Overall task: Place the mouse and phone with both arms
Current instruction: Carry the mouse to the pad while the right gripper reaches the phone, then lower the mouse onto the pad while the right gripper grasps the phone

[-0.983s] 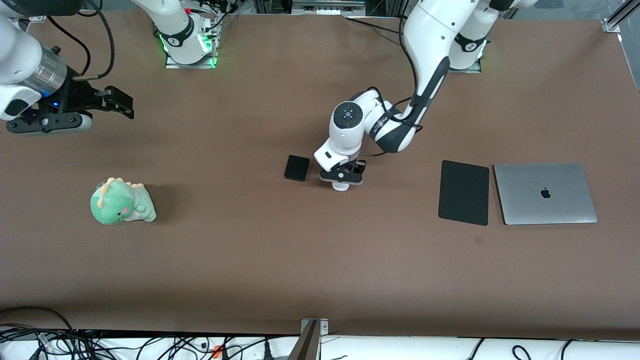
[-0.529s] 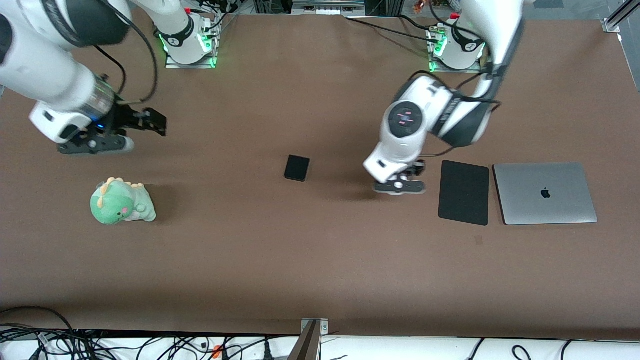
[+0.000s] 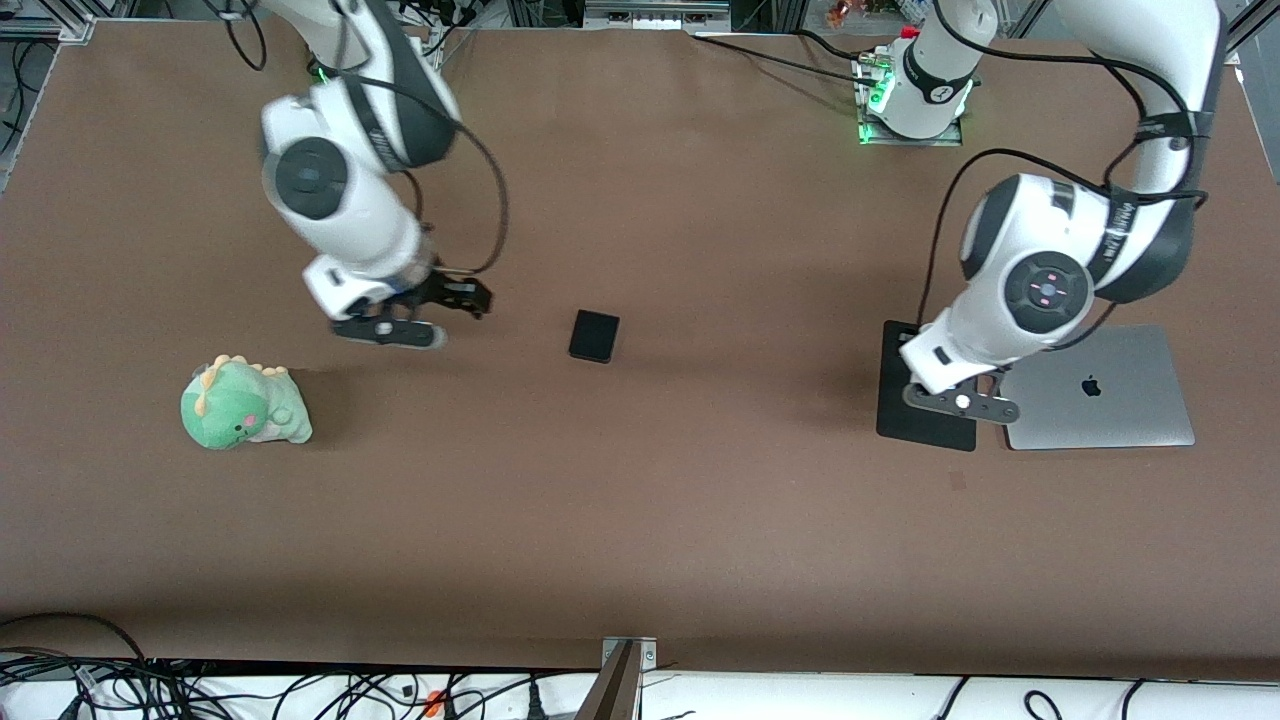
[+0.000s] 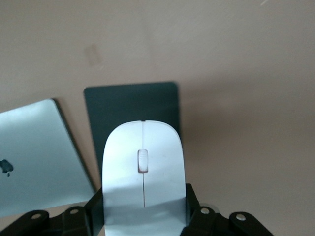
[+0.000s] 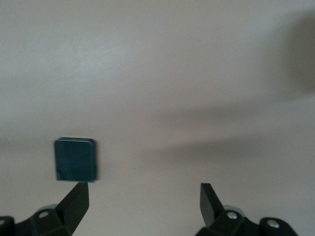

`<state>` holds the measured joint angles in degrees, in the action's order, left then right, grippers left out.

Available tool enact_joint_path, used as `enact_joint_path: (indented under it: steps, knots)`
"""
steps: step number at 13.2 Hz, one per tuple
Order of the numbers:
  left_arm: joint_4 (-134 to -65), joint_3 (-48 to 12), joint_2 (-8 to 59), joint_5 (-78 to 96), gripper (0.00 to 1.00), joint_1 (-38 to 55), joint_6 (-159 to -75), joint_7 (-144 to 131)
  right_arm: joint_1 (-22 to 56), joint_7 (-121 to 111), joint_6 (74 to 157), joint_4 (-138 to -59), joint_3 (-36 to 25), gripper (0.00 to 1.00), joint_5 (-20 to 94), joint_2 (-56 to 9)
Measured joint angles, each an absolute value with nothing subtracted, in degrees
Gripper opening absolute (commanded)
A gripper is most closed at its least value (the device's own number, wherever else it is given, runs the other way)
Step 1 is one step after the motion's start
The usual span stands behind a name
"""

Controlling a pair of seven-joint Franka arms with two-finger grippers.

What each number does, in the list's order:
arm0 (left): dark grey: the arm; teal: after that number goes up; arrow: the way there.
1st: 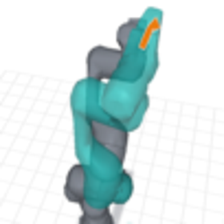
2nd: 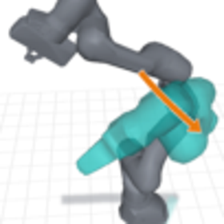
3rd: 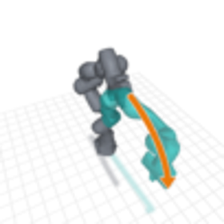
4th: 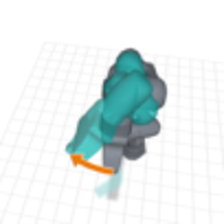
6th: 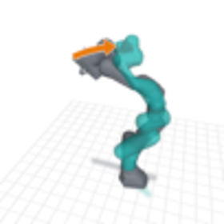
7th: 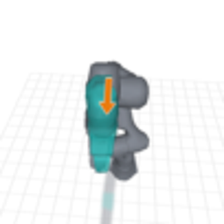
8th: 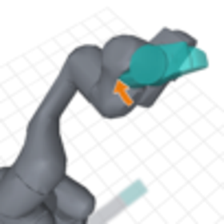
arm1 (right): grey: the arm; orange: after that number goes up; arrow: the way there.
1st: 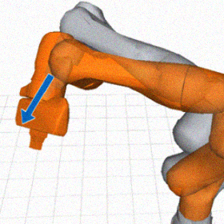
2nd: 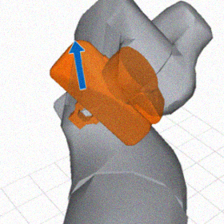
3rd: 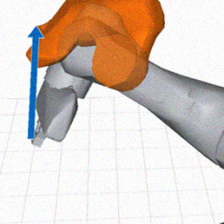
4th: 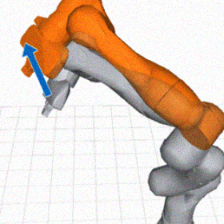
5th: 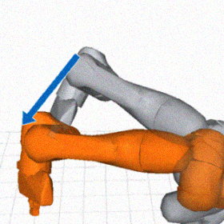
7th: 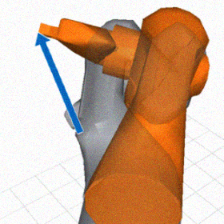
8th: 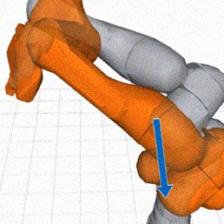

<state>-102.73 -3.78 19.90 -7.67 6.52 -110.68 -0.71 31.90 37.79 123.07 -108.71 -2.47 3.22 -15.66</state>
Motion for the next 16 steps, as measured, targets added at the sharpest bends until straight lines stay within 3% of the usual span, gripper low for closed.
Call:
enact_joint_path:
  steps: [2,5,7,11,12,13,16]
  knots:
    - [-105.4,-2.2,19.9,-7.7,0.25,4.9,-114.3,2.5,37.1,45.8,130.1,-109.0,-2.4,1.00,3.2,-20.7]
    - [-113.7,-1.4,20.2,-7.6,0.25,3.1,-128.2,3.7,42.4,53.7,138.6,-108.5,-2.4,1.00,3.2,-28.3]
    - [-119.0,-1.4,21.2,-7.2,0.25,3.0,-135.9,3.7,43.6,55.3,140.4,-107.3,-2.4,1.00,3.2,-31.3]
    - [-121.4,-1.4,25.3,-6.6,0.32,2.2,-141.2,3.7,44.3,55.5,141.8,-105.2,-2.4,1.00,3.2,-34.0]
    - [-121.4,-1.4,26.7,-6.6,0.58,1.9,-142.5,3.7,44.8,55.5,142.7,-104.9,-2.4,1.00,3.2,-34.7]
    - [-121.4,-1.4,27.9,-6.5,1.00,1.7,-143.6,3.7,45.1,55.5,143.6,-104.8,-2.4,1.00,3.2,-35.7]
    - [-121.0,-1.4,28.0,-6.5,1.00,1.6,-143.9,3.7,45.6,55.5,145.1,-104.8,-2.5,1.00,3.2,-37.5]
